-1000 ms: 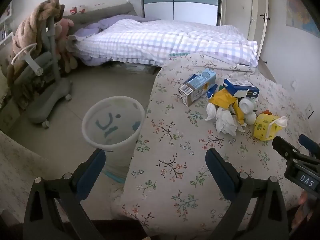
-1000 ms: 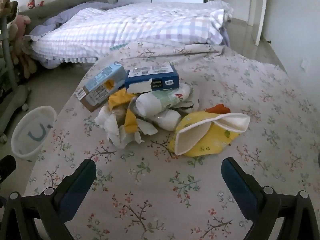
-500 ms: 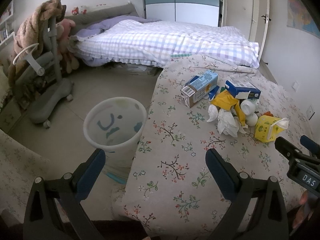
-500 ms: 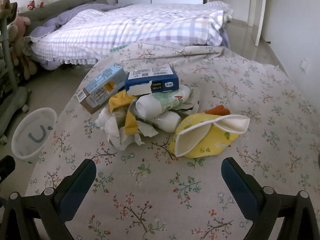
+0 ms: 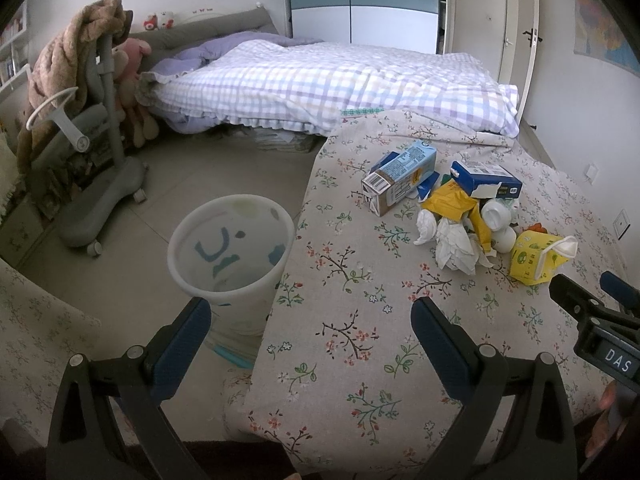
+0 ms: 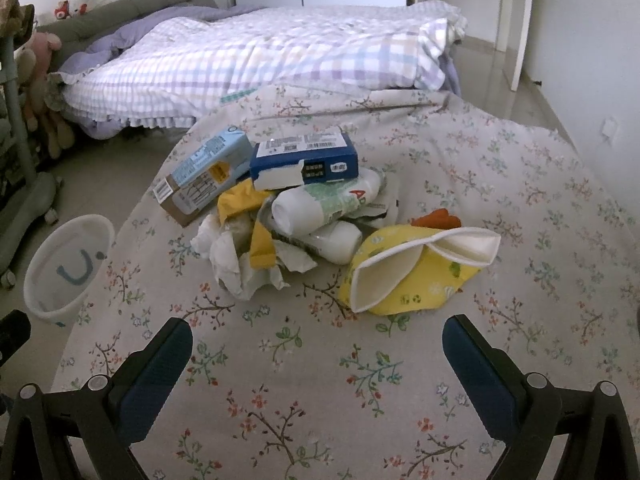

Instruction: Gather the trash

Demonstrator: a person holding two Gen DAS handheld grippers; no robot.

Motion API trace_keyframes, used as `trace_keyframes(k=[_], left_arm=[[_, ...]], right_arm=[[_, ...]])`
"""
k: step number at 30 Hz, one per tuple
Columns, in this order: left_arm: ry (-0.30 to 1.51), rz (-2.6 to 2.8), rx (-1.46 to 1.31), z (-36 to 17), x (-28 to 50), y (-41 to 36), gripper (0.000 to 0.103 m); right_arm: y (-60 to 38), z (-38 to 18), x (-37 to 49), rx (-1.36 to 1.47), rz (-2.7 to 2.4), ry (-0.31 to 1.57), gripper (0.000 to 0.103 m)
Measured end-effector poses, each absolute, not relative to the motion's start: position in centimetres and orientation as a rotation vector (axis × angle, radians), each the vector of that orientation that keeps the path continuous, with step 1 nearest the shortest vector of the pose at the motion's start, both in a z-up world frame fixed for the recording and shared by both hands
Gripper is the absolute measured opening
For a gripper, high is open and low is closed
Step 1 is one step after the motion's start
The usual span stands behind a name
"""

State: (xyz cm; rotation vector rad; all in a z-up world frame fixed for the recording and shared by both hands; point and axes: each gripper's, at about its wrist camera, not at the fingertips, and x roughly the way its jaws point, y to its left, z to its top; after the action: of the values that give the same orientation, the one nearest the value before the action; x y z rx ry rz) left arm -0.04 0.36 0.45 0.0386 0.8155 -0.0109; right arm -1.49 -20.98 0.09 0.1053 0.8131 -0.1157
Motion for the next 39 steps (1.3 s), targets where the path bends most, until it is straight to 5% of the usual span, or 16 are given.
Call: trace_keyframes(k=[39], left_arm=[[0.809, -0.002, 0.041, 0.86, 0.36, 1.06, 0.101]], right_arm=[[-21.13, 0.11, -1.47, 0.109, -0.115, 0.813, 0.103]])
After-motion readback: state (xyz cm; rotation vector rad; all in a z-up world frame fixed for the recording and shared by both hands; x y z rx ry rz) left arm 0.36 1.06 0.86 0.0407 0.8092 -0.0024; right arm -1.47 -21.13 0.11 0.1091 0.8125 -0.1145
